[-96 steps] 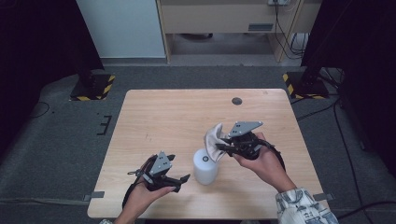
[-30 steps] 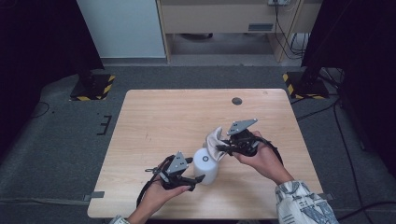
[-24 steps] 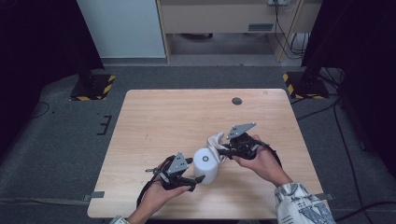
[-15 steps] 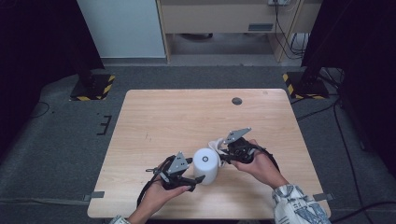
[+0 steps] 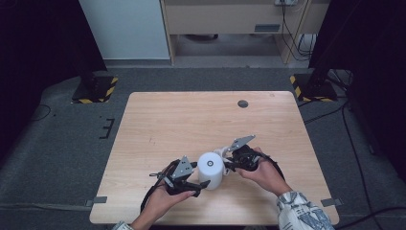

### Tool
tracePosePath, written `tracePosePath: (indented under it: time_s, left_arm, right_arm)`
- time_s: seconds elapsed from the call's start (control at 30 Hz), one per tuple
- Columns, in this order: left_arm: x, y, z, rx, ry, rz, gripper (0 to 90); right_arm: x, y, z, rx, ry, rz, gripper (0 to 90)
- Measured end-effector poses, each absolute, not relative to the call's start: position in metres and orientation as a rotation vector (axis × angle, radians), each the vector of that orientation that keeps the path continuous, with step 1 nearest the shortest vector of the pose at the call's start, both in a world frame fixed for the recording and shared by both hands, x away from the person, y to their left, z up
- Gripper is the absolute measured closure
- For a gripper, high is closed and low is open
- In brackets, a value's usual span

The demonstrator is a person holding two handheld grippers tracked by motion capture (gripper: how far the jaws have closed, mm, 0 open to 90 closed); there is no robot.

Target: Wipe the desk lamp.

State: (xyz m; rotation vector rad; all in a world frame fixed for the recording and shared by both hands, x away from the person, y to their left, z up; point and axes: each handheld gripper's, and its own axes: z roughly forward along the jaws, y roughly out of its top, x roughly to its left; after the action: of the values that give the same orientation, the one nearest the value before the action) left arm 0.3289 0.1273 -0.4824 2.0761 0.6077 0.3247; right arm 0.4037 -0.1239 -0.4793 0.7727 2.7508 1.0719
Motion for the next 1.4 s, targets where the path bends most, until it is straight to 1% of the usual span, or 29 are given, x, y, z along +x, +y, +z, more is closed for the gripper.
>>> tracePosePath:
  time_s: [0.2,0.4,0.6,0.8,0.9,1.13,1.4]
  left_arm:
    - [0.329,0.127,-0.482,2.080,0.606,0.328,20.8]
    - [0.329,0.127,-0.482,2.082,0.606,0.331,20.8]
    - [0.329,0.127,-0.483,2.081,0.606,0.330,20.6]
    - [0.328,0.127,-0.482,2.085,0.607,0.332,20.7]
    - [0.329,0.127,-0.483,2.085,0.608,0.320,19.1]
    - [0.329,0.127,-0.483,2.084,0.606,0.319,18.8]
    - [0.328,0.128,-0.483,2.087,0.607,0.330,19.0]
  right_arm:
    - [0.401,-0.127,-0.466,0.766,2.716,1.121,77.3]
    - [0.399,-0.129,-0.439,0.743,2.667,1.173,77.3]
    - [0.398,-0.119,-0.416,0.693,2.633,1.193,77.2]
    - [0.398,-0.102,-0.409,0.645,2.636,1.205,77.1]
    - [0.396,-0.092,-0.408,0.620,2.632,1.194,77.0]
    - [0.391,-0.084,-0.406,0.600,2.626,1.200,76.7]
    - [0.376,-0.075,-0.404,0.517,2.668,1.226,76.8]
